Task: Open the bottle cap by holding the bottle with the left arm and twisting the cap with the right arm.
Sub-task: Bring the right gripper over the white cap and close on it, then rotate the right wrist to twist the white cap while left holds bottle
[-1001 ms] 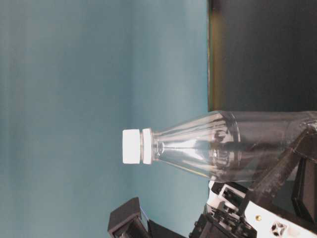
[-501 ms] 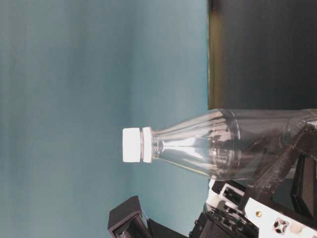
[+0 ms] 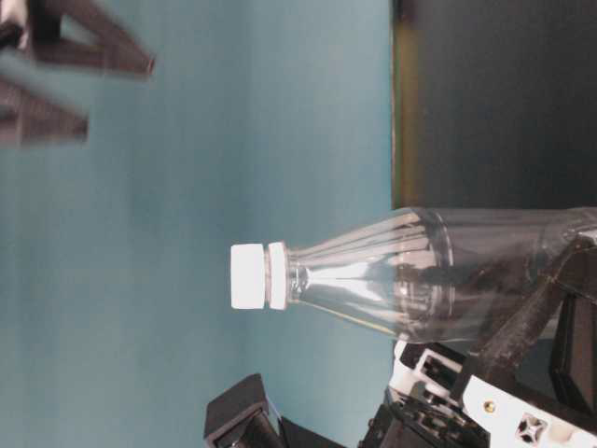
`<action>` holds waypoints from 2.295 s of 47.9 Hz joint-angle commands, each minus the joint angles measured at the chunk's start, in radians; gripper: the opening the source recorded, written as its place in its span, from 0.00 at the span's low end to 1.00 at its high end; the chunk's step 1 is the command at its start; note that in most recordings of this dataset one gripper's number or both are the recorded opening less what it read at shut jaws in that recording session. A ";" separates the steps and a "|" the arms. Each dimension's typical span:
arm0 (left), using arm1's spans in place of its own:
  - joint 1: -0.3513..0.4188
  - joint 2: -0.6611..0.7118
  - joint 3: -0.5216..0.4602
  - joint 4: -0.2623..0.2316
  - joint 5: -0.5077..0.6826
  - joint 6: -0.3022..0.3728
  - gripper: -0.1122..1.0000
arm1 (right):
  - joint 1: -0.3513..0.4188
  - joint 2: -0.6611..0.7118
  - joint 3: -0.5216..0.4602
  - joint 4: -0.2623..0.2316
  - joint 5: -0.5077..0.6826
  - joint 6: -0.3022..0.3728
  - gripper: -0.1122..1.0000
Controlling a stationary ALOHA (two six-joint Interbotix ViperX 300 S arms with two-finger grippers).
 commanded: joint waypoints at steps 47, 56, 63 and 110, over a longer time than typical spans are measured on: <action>-0.005 -0.006 -0.006 0.003 -0.003 -0.020 0.84 | 0.061 0.420 -0.416 -0.052 0.229 0.051 0.82; -0.006 -0.006 -0.006 0.003 -0.003 -0.020 0.84 | 0.061 0.420 -0.382 -0.084 0.215 0.049 0.76; -0.006 -0.006 -0.005 0.003 0.002 -0.020 0.84 | 0.060 0.419 -0.376 -0.095 0.178 0.048 0.60; -0.003 -0.006 -0.006 0.003 0.023 -0.020 0.84 | 0.074 0.436 -0.417 -0.095 0.247 -0.818 0.45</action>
